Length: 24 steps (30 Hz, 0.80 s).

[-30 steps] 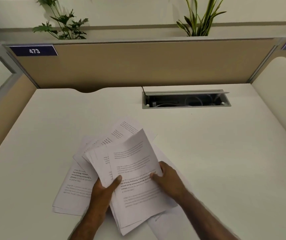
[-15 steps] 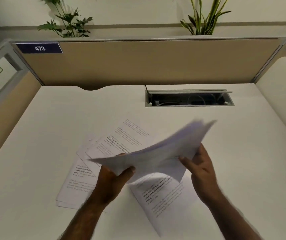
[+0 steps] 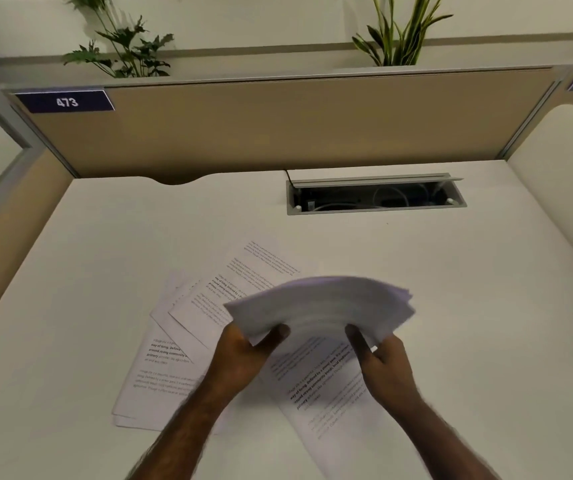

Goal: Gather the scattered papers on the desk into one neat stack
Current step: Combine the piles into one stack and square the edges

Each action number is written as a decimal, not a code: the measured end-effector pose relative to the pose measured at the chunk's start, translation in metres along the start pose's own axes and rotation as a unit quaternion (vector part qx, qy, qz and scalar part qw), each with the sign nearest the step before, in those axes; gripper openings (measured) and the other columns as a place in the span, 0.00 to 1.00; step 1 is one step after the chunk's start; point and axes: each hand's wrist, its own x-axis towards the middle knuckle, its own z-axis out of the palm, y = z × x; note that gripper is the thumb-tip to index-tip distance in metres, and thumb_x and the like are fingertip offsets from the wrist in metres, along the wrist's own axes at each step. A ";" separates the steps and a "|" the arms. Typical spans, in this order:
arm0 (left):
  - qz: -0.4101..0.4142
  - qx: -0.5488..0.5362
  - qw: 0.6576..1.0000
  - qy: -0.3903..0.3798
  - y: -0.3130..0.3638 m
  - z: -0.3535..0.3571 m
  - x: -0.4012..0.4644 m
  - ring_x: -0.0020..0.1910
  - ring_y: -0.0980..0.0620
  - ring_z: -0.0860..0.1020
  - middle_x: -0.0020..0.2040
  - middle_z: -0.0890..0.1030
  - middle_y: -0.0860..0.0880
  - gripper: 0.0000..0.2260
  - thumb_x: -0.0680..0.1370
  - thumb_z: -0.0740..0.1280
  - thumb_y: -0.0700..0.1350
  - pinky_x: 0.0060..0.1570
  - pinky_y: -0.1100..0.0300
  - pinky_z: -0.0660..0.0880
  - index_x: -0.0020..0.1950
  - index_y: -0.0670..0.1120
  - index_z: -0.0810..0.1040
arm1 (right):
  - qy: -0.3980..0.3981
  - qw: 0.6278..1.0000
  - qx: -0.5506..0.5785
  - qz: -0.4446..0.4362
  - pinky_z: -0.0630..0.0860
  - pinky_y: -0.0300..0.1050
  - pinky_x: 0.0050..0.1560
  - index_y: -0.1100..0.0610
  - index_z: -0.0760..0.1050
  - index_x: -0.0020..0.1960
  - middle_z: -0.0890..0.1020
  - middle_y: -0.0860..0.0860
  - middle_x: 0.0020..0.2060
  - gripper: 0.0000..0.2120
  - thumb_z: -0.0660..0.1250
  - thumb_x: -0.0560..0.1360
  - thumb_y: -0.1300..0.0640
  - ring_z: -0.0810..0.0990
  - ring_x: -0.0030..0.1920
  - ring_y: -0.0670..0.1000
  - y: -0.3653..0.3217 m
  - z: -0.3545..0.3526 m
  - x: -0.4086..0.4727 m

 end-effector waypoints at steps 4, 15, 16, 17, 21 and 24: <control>0.004 0.094 0.995 0.024 -0.004 -0.019 0.031 0.53 0.65 0.83 0.51 0.86 0.67 0.20 0.68 0.67 0.77 0.48 0.66 0.82 0.56 0.72 0.77 | 0.025 0.999 0.035 0.008 0.83 0.30 0.46 0.37 0.82 0.62 0.89 0.37 0.55 0.11 0.69 0.84 0.53 0.88 0.54 0.39 0.001 -0.006 0.015; -0.160 0.496 0.850 0.077 -0.043 -0.102 0.137 0.67 0.36 0.73 0.67 0.75 0.38 0.52 0.59 0.73 0.79 0.64 0.42 0.72 0.71 0.44 0.73 | 0.076 0.969 0.090 0.216 0.86 0.41 0.42 0.48 0.82 0.65 0.91 0.45 0.54 0.12 0.71 0.83 0.58 0.91 0.48 0.48 0.042 -0.030 0.023; -0.174 0.505 0.843 0.065 -0.044 -0.106 0.143 0.67 0.36 0.72 0.66 0.75 0.39 0.52 0.58 0.74 0.78 0.63 0.42 0.72 0.71 0.44 0.73 | 0.080 0.964 0.092 0.237 0.87 0.43 0.43 0.48 0.82 0.65 0.91 0.46 0.54 0.12 0.71 0.83 0.58 0.92 0.48 0.49 0.045 -0.031 0.020; -0.184 0.510 0.838 0.054 -0.043 -0.109 0.148 0.67 0.37 0.72 0.66 0.74 0.39 0.52 0.58 0.75 0.77 0.63 0.42 0.72 0.70 0.45 0.72 | 0.083 0.961 0.086 0.250 0.86 0.44 0.43 0.48 0.82 0.64 0.91 0.45 0.53 0.12 0.72 0.83 0.58 0.92 0.47 0.49 0.048 -0.032 0.017; -0.204 0.444 0.872 0.009 -0.043 -0.124 0.163 0.64 0.40 0.76 0.63 0.77 0.43 0.45 0.59 0.82 0.69 0.62 0.45 0.75 0.67 0.47 0.71 | 0.091 0.949 0.075 0.293 0.86 0.50 0.47 0.47 0.83 0.61 0.92 0.45 0.51 0.11 0.71 0.82 0.59 0.92 0.46 0.49 0.060 -0.031 0.007; -0.213 0.349 0.913 -0.008 -0.041 -0.133 0.168 0.52 0.44 0.80 0.56 0.81 0.45 0.35 0.62 0.86 0.58 0.47 0.52 0.76 0.59 0.45 0.74 | 0.089 0.940 0.088 0.317 0.87 0.62 0.57 0.50 0.83 0.63 0.91 0.49 0.54 0.11 0.70 0.82 0.60 0.91 0.51 0.56 0.064 -0.029 0.004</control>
